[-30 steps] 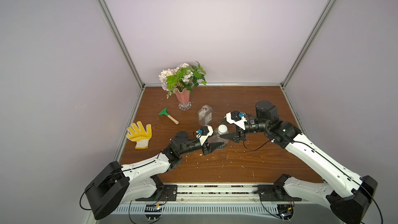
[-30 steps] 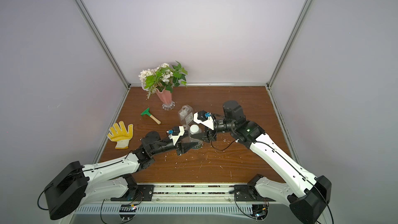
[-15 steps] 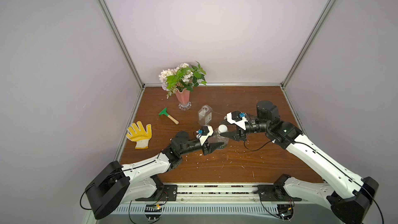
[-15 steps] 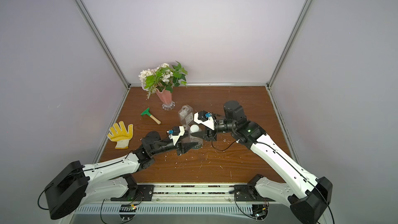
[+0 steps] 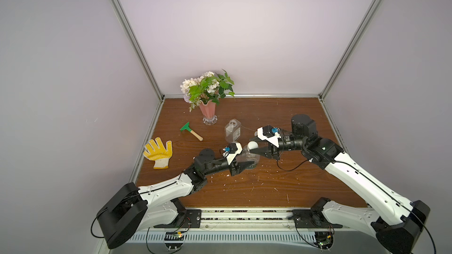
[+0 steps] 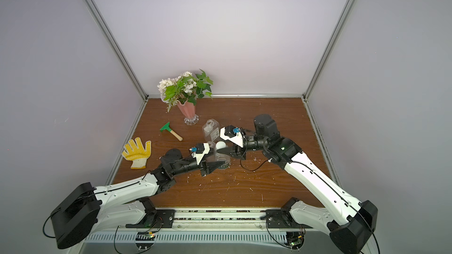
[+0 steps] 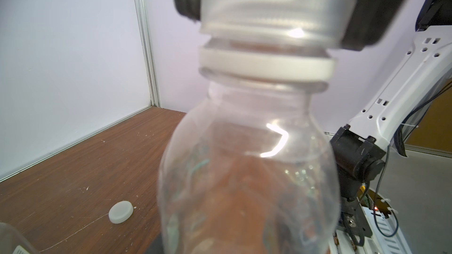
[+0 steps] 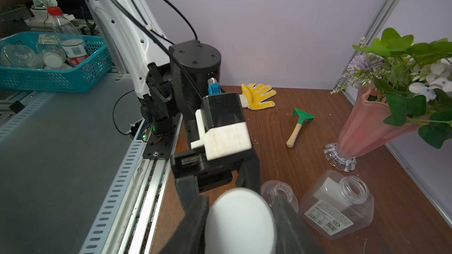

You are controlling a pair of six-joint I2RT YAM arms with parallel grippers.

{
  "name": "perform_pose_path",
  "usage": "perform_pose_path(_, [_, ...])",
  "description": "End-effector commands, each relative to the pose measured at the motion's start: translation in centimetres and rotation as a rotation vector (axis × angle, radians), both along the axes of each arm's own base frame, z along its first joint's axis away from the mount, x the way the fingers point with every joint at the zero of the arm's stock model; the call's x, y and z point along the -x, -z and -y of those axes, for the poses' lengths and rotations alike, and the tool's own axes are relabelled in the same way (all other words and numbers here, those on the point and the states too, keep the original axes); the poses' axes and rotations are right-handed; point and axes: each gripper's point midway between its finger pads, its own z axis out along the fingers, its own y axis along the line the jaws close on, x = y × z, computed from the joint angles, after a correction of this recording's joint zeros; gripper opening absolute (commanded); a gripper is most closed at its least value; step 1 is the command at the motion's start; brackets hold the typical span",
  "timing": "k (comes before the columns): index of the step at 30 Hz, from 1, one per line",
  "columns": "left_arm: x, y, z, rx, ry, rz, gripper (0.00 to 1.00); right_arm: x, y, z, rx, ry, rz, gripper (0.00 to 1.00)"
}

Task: Screw on the bottle caps
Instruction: Screw the bottle cap onto the plastic bottle.

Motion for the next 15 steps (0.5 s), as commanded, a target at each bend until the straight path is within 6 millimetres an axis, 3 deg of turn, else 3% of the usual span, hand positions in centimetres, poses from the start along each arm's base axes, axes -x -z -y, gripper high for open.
perform_pose_path(1, [-0.1, -2.9, -0.3, 0.063, -0.005, 0.076, 0.56, 0.0, -0.1, 0.0, -0.014, 0.016, -0.007, 0.42])
perform_pose_path(15, [-2.1, -5.5, -1.5, 0.116, -0.153, 0.148, 0.55, -3.6, 3.2, 1.2, -0.018, 0.308, -0.151, 0.41])
